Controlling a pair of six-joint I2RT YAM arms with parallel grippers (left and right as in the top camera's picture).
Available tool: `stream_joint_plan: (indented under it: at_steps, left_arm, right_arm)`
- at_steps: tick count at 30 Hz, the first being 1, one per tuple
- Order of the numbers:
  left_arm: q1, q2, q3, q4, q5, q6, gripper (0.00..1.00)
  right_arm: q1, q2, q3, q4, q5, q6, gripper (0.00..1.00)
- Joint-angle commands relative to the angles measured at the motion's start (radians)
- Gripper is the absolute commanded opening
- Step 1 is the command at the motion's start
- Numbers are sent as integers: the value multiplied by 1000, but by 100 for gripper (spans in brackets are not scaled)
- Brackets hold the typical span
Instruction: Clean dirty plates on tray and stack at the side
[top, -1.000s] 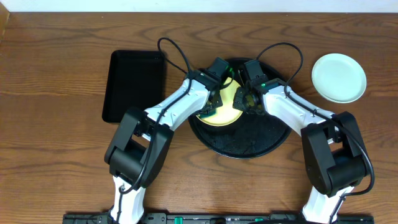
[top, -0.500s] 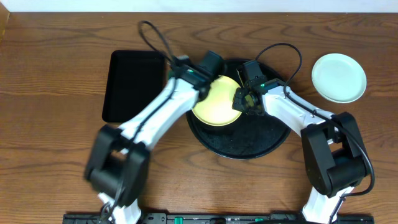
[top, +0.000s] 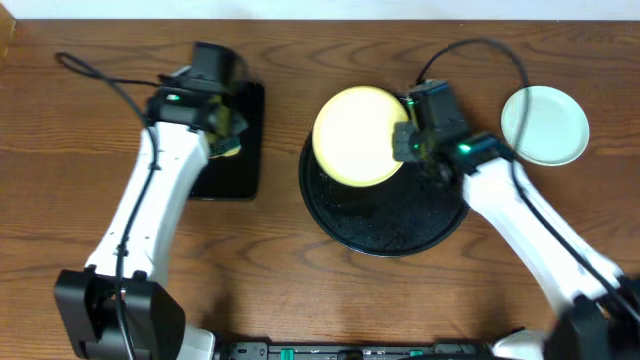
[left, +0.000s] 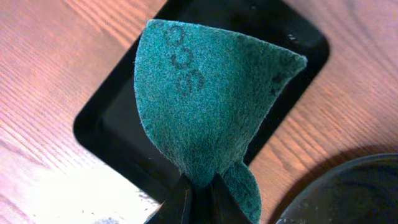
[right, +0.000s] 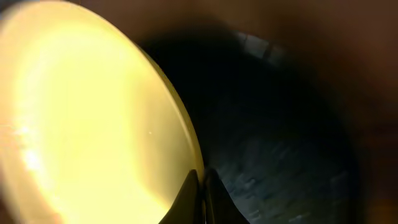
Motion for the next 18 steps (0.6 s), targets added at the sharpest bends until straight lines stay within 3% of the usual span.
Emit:
stream_joint_plan:
  at_steps: [1,9,18]
  left_arm:
    - [73,10,-26,-8,128,73,8]
    - [206,10,-31,-19,210,133,7]
    - [230,10,-36,-19,214,169,8]
  right_arm:
    - [27,-98,17,26,130,-274,1]
    - [127,-230,17,163,338,-765,1]
    - [310,-239,17,462,662,-1428,1]
